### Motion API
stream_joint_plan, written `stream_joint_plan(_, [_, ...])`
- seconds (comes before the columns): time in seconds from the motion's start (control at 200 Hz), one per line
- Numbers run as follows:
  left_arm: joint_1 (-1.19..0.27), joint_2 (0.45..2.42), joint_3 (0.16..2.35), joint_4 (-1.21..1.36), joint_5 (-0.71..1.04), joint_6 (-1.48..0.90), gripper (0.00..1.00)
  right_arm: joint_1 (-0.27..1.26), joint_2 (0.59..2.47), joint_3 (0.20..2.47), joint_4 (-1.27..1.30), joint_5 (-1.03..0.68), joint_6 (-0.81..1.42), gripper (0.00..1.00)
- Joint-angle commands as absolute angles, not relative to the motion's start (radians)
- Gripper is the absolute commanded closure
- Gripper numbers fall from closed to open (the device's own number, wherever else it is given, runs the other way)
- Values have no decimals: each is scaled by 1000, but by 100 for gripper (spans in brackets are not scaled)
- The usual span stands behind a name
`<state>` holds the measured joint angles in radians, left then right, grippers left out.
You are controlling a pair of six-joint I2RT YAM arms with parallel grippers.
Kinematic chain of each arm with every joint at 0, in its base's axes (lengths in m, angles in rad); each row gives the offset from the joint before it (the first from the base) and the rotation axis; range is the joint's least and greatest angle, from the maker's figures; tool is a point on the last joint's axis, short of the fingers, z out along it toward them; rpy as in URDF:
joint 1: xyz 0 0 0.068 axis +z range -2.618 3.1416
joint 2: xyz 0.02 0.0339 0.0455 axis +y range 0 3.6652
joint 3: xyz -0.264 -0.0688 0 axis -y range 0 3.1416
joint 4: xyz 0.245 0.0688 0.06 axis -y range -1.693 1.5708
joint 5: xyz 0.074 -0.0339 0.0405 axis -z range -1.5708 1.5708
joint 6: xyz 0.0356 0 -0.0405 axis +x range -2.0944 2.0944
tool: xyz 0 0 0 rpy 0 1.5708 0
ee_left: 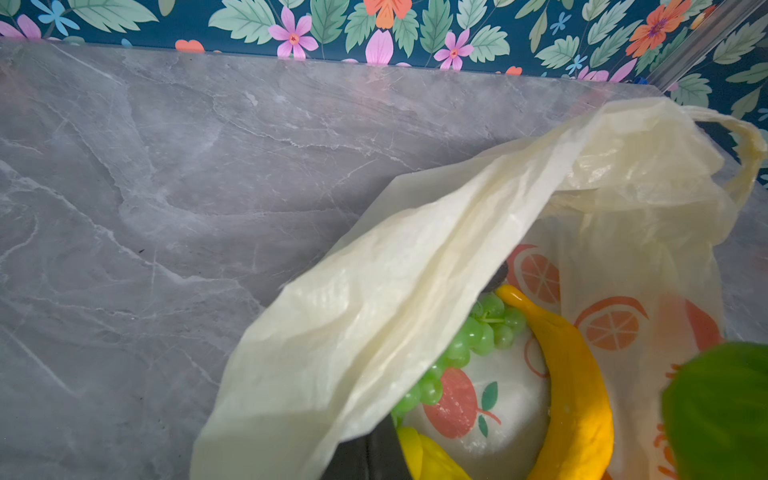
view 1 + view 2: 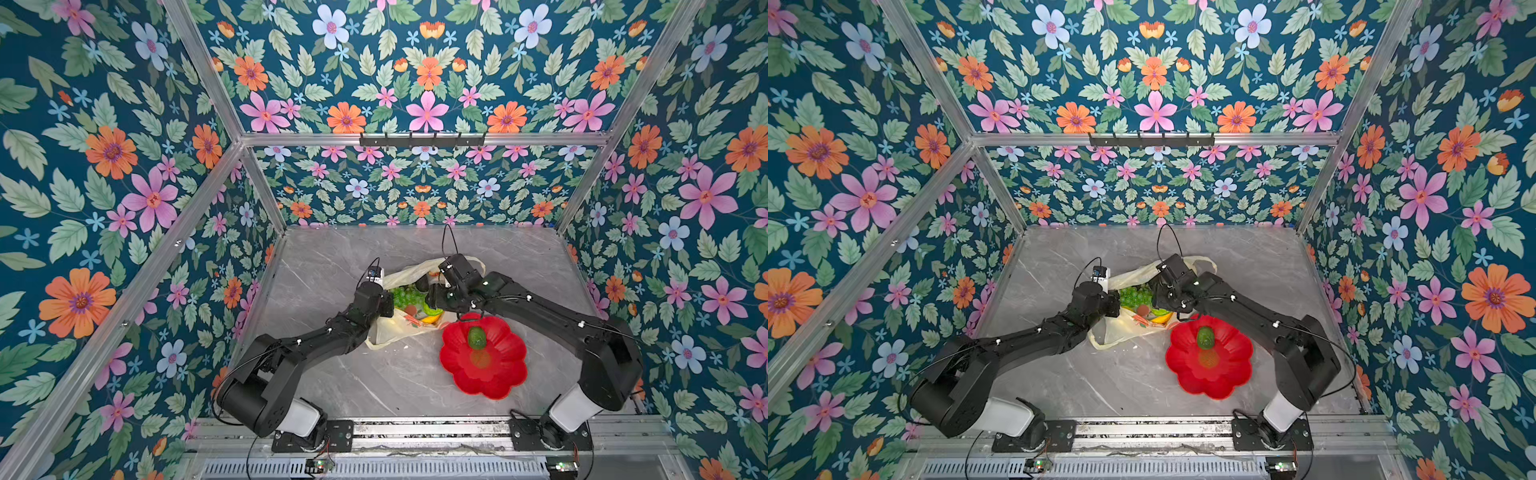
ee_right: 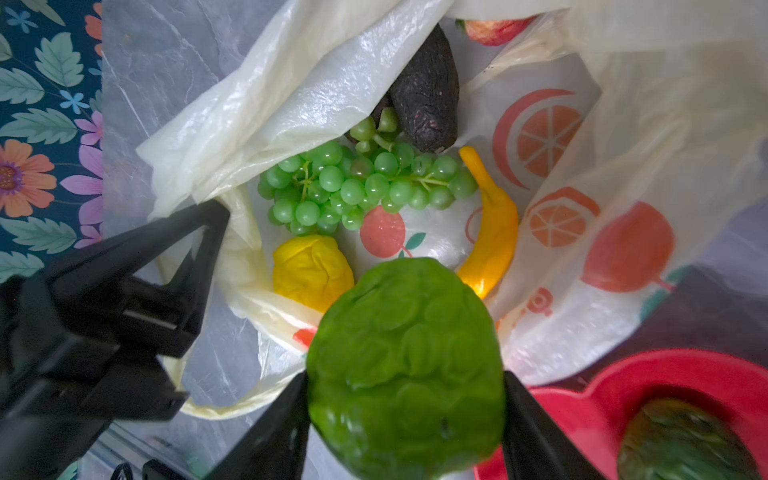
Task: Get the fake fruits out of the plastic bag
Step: 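Carry the custard apple over the red plate beside the avocado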
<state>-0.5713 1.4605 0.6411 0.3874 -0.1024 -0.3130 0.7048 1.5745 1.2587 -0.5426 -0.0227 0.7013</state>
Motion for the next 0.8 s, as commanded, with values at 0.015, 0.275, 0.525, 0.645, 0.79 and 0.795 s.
stream_joint_plan(0.015, [-572, 1457, 642, 380, -102, -311, 100, 707, 1498, 1203, -602, 9, 696, 35])
stream_joint_plan(0.275, [-571, 1462, 646, 379, -101, -311, 100, 707, 1292, 1018, -670, 6, 764, 36])
stream_joint_plan(0.525, [-572, 1471, 646, 381, -98, -311, 100, 718, 1146, 866, -680, -26, 821, 38])
stream_joint_plan(0.645, [-572, 1476, 647, 382, -104, -308, 100, 732, 1094, 811, -694, -35, 864, 39])
stream_joint_plan(0.79, [-572, 1476, 648, 382, -106, -307, 100, 731, 1035, 733, -723, -31, 908, 38])
stream_joint_plan(0.795, [-572, 1475, 647, 382, -106, -307, 100, 731, 1033, 731, -723, -30, 909, 39])
